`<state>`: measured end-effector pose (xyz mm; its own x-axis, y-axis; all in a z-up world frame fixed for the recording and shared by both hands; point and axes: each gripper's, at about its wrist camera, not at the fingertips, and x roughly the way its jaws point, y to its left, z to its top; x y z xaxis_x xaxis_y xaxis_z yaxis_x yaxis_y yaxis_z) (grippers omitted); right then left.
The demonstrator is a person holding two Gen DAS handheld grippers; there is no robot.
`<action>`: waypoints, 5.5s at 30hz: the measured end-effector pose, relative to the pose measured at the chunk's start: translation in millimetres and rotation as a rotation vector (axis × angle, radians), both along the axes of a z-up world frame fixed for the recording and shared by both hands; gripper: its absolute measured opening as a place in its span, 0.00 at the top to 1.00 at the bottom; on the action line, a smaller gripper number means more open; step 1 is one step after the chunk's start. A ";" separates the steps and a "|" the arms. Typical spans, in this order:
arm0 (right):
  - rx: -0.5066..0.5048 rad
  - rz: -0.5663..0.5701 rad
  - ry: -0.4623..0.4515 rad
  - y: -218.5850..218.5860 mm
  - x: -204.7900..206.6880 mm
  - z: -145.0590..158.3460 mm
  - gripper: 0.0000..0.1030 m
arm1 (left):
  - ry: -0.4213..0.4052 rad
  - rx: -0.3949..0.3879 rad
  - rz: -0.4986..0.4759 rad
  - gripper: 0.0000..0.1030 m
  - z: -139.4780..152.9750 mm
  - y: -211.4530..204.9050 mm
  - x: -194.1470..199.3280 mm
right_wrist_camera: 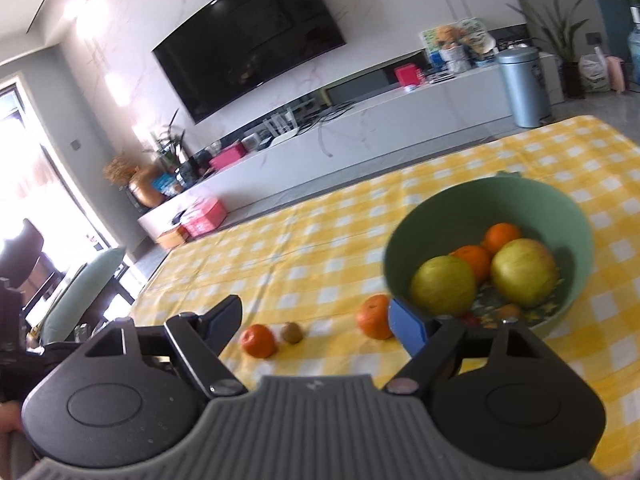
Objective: Organize fruits
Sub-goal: 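Grasp a tangerine with the left tool while the right tool moves toward a kiwi, then grasp the last brown kiwi with the right tool while the left tool holds the tangerine, then carry both fruits over the colander while the right tool opens to drop the kiwi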
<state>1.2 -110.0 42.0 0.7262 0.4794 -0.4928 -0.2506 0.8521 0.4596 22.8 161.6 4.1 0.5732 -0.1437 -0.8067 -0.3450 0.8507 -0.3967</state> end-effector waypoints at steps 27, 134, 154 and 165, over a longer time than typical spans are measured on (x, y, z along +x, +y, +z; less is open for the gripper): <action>-0.015 0.034 0.256 88.7 112.5 -63.1 0.55 | -0.086 0.138 -0.236 0.29 -44.7 -0.5 81.0; -0.101 -0.166 -0.055 -79.5 21.6 -5.1 0.77 | -0.243 0.076 -0.218 0.52 45.0 -81.5 15.6; -0.074 -0.141 0.145 -98.6 78.7 -59.9 0.77 | -0.234 0.090 -0.397 0.52 18.0 -171.9 73.9; -0.052 -0.142 0.086 -90.2 89.3 -54.9 0.44 | -0.247 0.090 -0.385 0.52 31.4 -164.6 56.4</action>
